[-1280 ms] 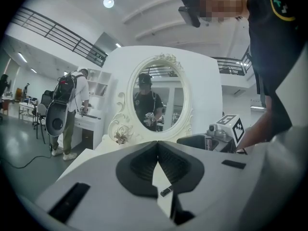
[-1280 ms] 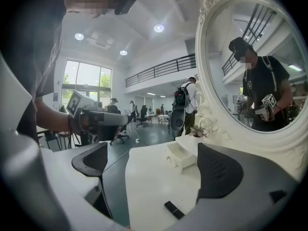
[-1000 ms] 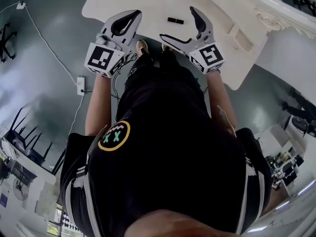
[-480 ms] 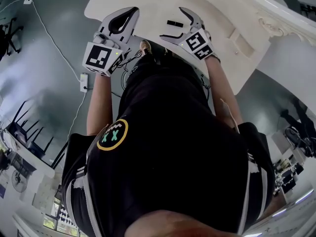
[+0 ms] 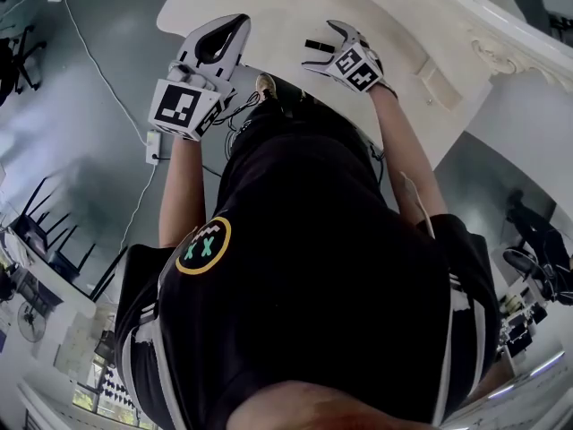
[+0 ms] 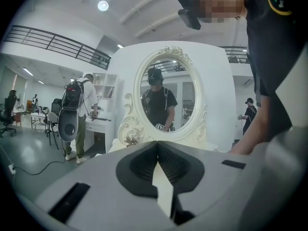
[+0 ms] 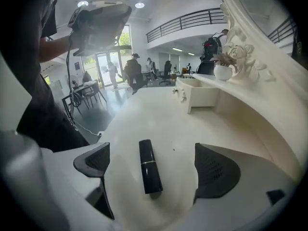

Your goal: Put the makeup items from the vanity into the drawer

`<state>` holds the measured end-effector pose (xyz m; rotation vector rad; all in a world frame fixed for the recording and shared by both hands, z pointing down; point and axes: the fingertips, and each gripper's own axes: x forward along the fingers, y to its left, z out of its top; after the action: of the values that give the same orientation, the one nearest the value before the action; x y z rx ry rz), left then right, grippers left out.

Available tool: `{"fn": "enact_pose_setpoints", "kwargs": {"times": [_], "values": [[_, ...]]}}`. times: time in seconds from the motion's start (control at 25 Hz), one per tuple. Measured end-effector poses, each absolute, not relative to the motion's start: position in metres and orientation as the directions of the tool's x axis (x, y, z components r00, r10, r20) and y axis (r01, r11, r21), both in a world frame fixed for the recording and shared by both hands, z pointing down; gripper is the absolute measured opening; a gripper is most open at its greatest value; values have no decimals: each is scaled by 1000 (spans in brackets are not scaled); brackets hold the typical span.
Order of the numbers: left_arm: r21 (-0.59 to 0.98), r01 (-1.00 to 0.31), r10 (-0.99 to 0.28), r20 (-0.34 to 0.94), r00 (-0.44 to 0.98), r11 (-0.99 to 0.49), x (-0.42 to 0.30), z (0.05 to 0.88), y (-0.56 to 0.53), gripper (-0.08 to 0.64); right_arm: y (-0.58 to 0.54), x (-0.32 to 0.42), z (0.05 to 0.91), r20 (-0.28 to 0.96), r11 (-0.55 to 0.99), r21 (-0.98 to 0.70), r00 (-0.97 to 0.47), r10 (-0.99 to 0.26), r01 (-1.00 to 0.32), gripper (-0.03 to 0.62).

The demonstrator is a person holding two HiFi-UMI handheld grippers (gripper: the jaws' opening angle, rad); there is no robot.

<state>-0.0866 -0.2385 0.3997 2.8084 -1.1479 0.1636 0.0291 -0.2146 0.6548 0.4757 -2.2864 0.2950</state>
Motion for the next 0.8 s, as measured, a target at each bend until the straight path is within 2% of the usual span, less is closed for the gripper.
{"fn": "enact_pose_setpoints", "kwargs": {"times": [0.16,0.52,0.68,0.8], "values": [[53,-703,-692,137,709,-709,-85,399,-239,20,-209,31,670,755,911,-70,-619,-218,-406,566],[54,-705,-695,137,706,-707,-85,398,-240,20,-210,31,668,733,911,-56,-636,-241,-410,545],[54,-706,-696,135,706,-706,-84,397,-241,20,-209,33,666,728,919,-53,-645,-233,-391,474],[50,-706,-696,135,705,-706,-84,397,-242,20,-208,35,663,724,927,-50,-653,-223,-372,356]]}}
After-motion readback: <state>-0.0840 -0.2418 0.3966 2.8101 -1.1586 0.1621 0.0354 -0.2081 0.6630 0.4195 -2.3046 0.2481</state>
